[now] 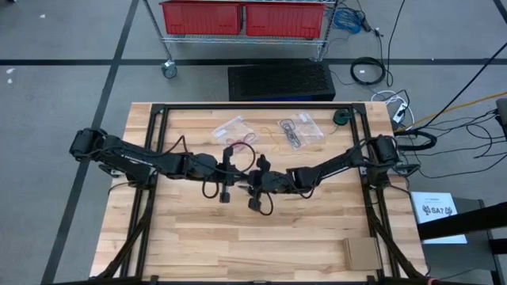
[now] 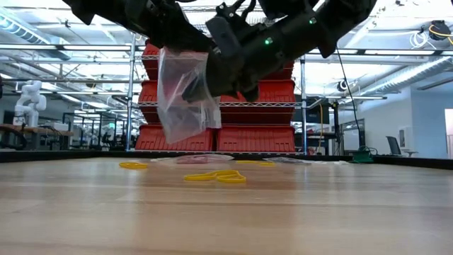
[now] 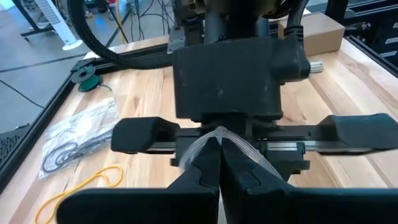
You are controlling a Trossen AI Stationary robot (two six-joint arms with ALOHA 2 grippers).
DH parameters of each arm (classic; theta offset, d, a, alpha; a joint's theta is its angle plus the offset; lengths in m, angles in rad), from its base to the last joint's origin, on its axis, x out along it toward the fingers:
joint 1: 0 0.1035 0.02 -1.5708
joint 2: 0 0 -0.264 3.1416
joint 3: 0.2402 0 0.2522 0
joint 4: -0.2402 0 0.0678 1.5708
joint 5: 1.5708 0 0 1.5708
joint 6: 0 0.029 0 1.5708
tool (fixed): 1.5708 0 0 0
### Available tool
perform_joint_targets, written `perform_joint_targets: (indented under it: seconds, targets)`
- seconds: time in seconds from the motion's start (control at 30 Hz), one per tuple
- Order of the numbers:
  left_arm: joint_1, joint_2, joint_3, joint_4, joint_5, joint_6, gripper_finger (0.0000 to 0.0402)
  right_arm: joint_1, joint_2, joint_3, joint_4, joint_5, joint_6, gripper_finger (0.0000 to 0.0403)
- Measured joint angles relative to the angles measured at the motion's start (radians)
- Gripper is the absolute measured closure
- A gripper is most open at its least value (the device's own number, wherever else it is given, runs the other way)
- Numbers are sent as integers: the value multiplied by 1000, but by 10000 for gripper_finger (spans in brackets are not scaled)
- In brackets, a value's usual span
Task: Sort rubber bands
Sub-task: Open the zip bag, then put the top yellow rubber band into the zip bag
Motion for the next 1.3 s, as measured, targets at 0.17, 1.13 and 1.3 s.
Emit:
perform_joint_targets:
  seconds: [0.17,1.13,1.3]
  targets:
    - [-1,0,0,-13,4,0,401,1,-2,0,0,-82,61,327]
    - [23,-47,0,-97,-97,0,401,62,-268,-1,-397,65,133,175]
    - [23,-48,-7,-89,-90,0,401,95,-340,-1,-520,128,178,175]
